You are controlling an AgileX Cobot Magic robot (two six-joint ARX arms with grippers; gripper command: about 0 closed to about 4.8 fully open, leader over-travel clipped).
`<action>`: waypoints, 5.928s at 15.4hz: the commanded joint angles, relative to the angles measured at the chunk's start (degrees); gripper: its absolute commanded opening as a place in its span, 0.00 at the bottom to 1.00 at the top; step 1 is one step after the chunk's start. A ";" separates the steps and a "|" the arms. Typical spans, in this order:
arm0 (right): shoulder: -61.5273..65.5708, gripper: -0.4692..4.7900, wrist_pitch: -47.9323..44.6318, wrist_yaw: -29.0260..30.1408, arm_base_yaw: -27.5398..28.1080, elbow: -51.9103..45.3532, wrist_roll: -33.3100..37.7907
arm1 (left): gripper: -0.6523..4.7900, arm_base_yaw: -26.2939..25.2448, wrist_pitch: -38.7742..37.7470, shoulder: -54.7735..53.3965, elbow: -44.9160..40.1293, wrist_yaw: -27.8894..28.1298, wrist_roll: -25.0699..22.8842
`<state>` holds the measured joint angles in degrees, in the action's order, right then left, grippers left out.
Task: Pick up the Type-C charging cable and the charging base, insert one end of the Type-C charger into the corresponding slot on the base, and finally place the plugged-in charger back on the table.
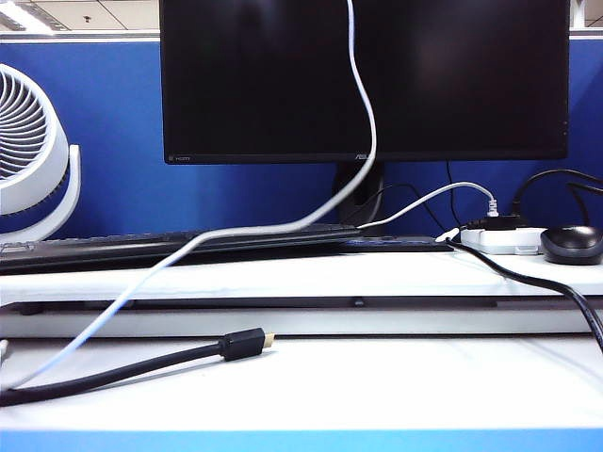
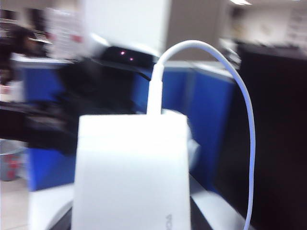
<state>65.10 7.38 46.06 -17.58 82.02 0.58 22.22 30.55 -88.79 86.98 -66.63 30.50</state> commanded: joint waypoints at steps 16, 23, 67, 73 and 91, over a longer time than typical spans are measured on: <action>2.47 0.08 5.14 5.99 -0.15 0.33 -6.10 | 0.57 1.44 1.57 0.26 0.13 4.76 4.87; 2.73 0.08 -0.04 6.62 -0.20 0.33 1.11 | 0.56 5.14 8.68 0.26 0.13 8.17 10.08; 3.91 0.08 -9.38 12.17 -4.07 0.39 18.03 | 0.11 10.05 -12.87 -0.24 0.09 -9.14 -0.52; 3.91 0.08 -0.09 8.90 -1.55 0.39 8.33 | 0.98 7.37 -8.87 0.04 0.13 -7.58 0.00; 16.04 0.08 25.49 -12.66 0.98 0.33 -8.41 | 0.11 -0.81 -7.63 0.66 0.13 8.87 -0.28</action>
<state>80.38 33.36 33.74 -16.47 81.93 -7.60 21.37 22.11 -88.44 86.89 -59.13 30.41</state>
